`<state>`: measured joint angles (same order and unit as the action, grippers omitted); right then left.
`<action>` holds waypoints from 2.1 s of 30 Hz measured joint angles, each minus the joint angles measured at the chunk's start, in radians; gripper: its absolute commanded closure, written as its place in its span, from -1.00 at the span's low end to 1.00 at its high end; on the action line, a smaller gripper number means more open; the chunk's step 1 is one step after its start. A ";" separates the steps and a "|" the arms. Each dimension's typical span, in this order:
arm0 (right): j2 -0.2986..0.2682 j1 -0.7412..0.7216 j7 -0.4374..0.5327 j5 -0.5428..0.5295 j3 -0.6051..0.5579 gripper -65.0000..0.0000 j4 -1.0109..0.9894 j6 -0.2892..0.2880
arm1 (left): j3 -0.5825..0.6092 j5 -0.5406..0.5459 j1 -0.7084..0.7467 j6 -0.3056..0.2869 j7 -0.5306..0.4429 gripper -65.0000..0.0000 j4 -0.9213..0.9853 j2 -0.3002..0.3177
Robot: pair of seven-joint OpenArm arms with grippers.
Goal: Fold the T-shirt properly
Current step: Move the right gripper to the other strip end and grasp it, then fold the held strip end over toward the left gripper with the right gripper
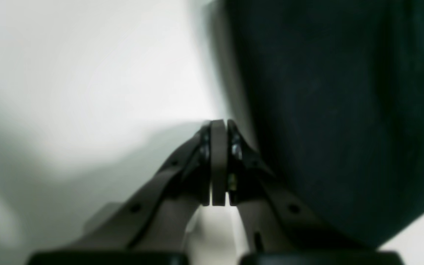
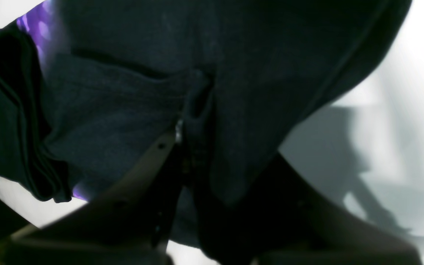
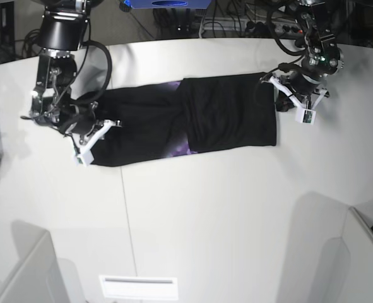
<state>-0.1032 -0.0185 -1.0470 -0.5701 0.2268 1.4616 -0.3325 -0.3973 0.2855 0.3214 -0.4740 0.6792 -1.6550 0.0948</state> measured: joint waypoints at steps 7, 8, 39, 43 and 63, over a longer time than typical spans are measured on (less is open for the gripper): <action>0.053 0.016 -0.029 0.126 -0.002 1.00 0.129 -0.001 | 0.077 -0.002 0.000 0.029 0.001 1.00 -0.019 0.006; 0.054 0.016 -0.029 0.140 -0.002 1.00 0.148 0.000 | 0.078 -0.002 0.000 0.029 0.012 1.00 -0.029 0.002; 0.136 0.075 -0.056 0.160 -0.470 1.00 0.436 0.188 | 0.064 -0.009 0.031 0.029 0.013 1.00 -0.056 0.044; 0.137 0.077 -0.056 0.159 -0.505 1.00 0.481 0.194 | 0.065 -0.008 0.034 0.029 0.013 1.00 -0.056 0.042; 0.134 0.074 0.028 0.163 -0.714 1.00 0.481 0.347 | 0.066 -0.008 0.036 0.029 0.013 1.00 -0.056 0.041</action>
<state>0.0303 0.0551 -1.0191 -0.4072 -0.4870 1.9423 0.0147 -0.3309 0.2771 0.3573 -0.4446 0.6922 -1.7111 0.1356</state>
